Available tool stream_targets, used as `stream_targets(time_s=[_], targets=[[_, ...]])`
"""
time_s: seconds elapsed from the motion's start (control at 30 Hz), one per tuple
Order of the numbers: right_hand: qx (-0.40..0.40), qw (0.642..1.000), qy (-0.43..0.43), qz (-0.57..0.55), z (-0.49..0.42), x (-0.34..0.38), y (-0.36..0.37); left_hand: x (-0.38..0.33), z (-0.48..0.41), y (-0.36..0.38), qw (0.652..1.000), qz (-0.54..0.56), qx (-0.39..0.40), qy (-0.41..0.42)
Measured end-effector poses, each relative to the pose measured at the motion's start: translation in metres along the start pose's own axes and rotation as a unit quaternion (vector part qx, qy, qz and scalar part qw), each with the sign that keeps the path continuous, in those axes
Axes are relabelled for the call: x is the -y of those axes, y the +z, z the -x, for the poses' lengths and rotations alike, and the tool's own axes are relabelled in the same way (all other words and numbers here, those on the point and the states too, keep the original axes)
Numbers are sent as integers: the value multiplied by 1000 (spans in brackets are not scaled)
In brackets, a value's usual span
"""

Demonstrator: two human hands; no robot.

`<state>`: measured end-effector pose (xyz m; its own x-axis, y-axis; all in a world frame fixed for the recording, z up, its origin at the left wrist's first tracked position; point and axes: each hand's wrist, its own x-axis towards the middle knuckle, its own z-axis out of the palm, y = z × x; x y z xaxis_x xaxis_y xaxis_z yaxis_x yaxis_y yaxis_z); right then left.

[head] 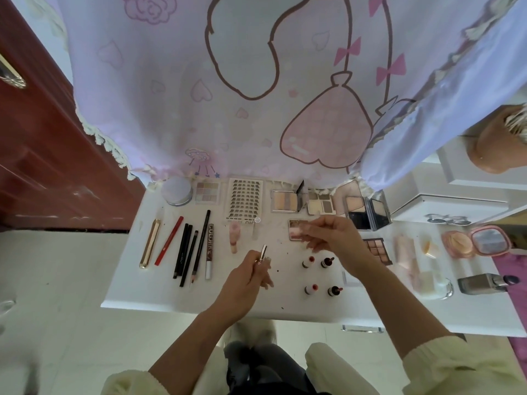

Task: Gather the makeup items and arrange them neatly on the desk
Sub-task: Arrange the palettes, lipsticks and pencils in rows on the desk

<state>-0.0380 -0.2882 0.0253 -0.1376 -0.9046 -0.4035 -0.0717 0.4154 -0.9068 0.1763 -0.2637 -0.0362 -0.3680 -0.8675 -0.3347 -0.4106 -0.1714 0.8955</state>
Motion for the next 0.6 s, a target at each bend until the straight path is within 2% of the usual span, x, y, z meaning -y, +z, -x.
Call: stream_targets(time_s=[0.07, 0.13, 0.23, 0.37, 0.53, 0.6], targets=[[-3, 999, 16, 48, 3, -7, 4, 6, -4, 4, 999, -17, -38, -10], [-8, 992, 16, 123, 4, -14, 6, 12, -8, 6, 994, -15, -111, -12], [-41, 962, -8, 269, 5, -22, 5, 20, -14, 12, 986, -6, -163, -20], [-2, 896, -41, 442, 13, -31, 19, 26, -17, 18, 988, -28, -146, -32], [76, 804, -66, 587, 16, -53, 40, 26, -21, 27, 989, -118, -86, -22], [94, 777, -73, 618, 16, -60, 45, 30, -22, 29, 987, -146, -60, -23]])
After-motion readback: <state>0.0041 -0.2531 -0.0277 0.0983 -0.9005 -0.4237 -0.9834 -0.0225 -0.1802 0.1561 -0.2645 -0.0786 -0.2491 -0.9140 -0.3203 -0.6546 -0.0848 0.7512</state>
